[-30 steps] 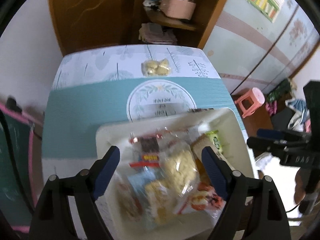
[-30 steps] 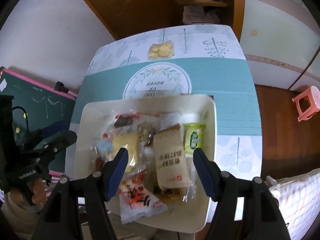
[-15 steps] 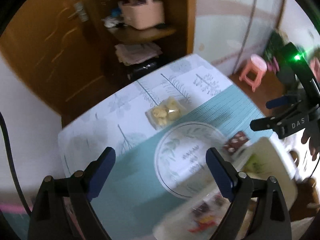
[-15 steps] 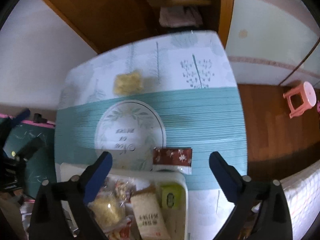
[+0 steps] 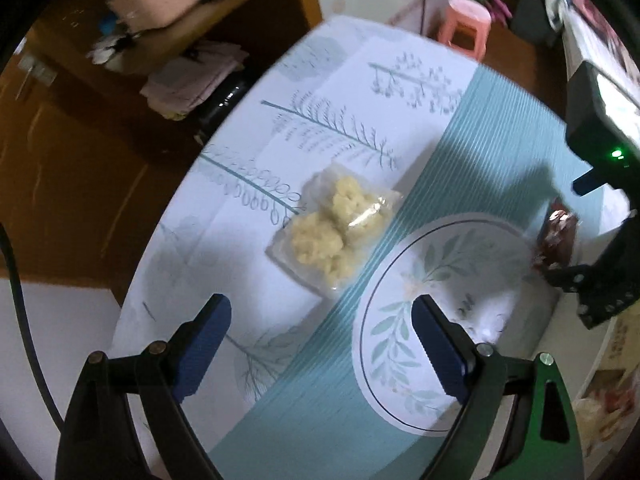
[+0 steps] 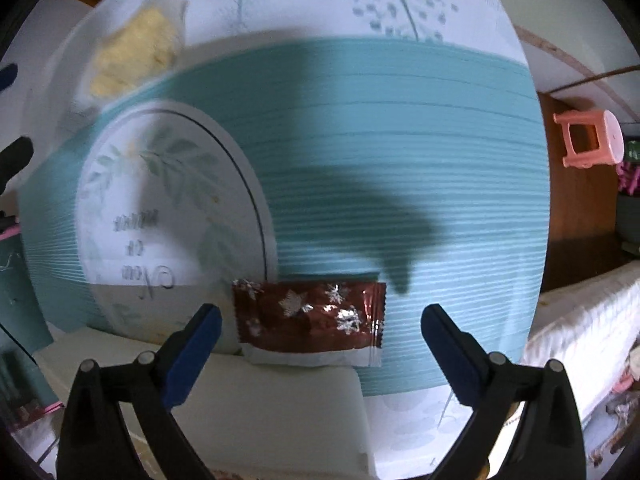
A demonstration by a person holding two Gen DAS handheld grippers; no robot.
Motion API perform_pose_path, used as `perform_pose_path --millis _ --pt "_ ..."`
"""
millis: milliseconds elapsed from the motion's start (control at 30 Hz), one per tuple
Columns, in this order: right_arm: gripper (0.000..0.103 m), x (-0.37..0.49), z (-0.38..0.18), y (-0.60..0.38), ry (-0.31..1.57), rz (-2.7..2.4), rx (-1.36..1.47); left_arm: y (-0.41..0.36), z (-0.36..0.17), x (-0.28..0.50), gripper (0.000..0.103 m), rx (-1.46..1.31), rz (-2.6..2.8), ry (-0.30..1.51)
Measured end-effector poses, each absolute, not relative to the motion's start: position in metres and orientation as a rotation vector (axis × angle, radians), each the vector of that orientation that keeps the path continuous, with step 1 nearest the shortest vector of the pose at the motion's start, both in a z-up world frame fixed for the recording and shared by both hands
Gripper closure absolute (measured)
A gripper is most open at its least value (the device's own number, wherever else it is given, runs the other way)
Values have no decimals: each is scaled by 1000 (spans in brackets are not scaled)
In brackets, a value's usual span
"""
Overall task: Organize snacks
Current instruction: 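Move the left tool to the yellow snack bag while the right moves to the brown pack, then grasp the yellow puffed-snack bag with the left tool while the right grasps the brown foil pack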
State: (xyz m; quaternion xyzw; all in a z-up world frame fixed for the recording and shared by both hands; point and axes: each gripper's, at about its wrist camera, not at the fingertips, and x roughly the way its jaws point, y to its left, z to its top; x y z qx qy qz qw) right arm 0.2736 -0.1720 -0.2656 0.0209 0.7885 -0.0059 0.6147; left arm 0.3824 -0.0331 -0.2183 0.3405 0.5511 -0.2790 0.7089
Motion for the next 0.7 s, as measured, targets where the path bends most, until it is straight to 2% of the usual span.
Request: perform_pose_path --millis 133,200,333,367,400,500,700 --pt "3 272 -278 -169 1858 -25 41 -43 -226 384 12 794 -649 1214" --pt "15 269 -283 -170 1865 -37 44 -46 -227 387 12 796 -654 1210" --pt "25 265 -283 -163 1847 -39 -21 -52 -234 395 12 813 -651 1216" --pt "30 264 -282 -162 1839 -34 -32 -52 -235 397 12 817 -649 1218" --pt "40 263 -280 -161 1824 -29 -38 -54 -237 399 12 821 -648 1220" --pt "53 263 -272 -163 1783 -19 -9 -57 -243 405 12 834 -643 1228" --pt "59 265 -261 -182 1694 -46 143 -67 -260 417 12 858 -645 1262"
